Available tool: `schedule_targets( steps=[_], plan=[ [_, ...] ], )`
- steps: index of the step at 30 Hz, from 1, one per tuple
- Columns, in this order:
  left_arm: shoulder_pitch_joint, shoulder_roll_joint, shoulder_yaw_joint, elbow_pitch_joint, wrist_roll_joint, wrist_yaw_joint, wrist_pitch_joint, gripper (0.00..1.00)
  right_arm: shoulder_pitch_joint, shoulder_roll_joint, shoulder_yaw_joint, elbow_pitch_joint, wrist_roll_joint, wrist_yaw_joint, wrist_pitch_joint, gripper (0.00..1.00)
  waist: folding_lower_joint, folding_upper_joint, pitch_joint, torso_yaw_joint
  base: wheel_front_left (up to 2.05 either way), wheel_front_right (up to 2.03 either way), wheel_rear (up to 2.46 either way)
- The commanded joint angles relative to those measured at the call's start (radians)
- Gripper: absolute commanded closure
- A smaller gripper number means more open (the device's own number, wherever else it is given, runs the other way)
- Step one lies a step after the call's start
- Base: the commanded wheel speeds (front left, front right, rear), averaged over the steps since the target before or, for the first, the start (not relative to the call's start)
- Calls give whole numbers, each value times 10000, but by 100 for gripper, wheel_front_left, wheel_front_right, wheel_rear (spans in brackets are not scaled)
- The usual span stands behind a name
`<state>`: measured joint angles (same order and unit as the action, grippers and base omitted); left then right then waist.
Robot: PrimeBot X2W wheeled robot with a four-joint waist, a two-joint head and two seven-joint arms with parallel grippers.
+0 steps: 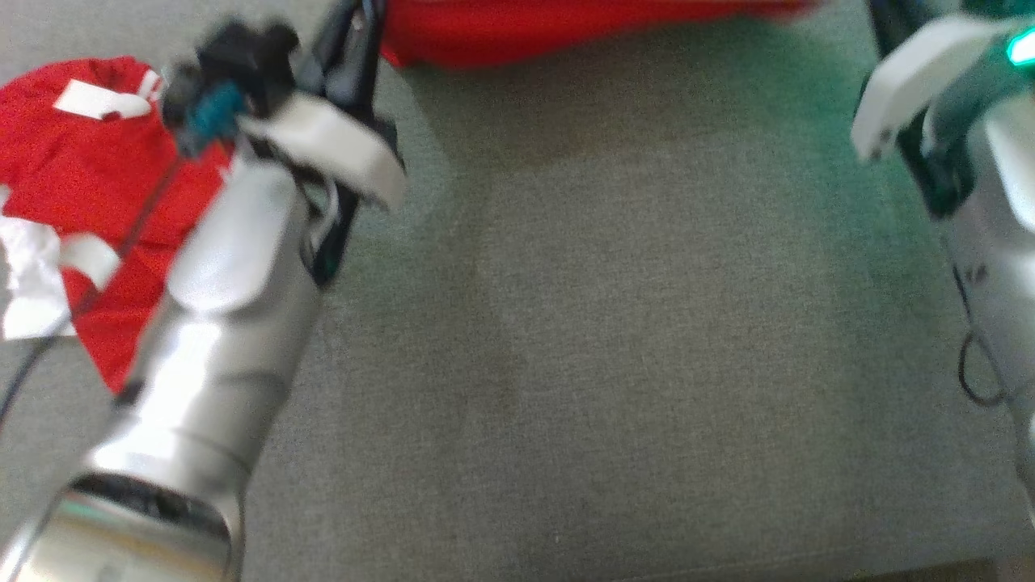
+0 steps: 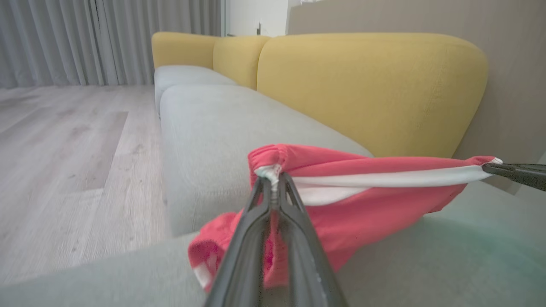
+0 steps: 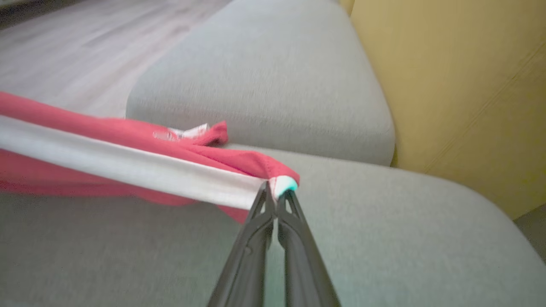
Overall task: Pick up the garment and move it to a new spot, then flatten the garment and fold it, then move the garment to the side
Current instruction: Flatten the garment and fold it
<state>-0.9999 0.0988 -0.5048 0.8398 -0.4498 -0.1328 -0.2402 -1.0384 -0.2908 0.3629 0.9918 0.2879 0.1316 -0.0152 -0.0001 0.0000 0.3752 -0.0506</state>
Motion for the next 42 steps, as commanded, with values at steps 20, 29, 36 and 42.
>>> schedule_targets(
  steps=[20,29,36,42],
  plan=[
    [4580,601,-711,-2576,-820,377,-148,100,3887,-3993,4160,-4206,5494,-9,3404,100,1,0,-2512,-33,0,0,0],
    [6731,1124,-1091,-4329,-979,990,723,100,5030,-4740,4650,-5382,6272,-9,4194,100,1,0,-3527,-278,0,0,0],
    [7537,1512,-1103,-6021,-1057,1511,1286,100,5555,-5318,4320,-6254,5936,-9,3766,100,1,0,-3461,-206,0,0,0],
    [7218,1633,-1121,-6647,-893,1719,1602,100,5519,-5200,3417,-6417,5336,-9,3440,100,1,0,-2883,-3,0,0,0]
  ],
)
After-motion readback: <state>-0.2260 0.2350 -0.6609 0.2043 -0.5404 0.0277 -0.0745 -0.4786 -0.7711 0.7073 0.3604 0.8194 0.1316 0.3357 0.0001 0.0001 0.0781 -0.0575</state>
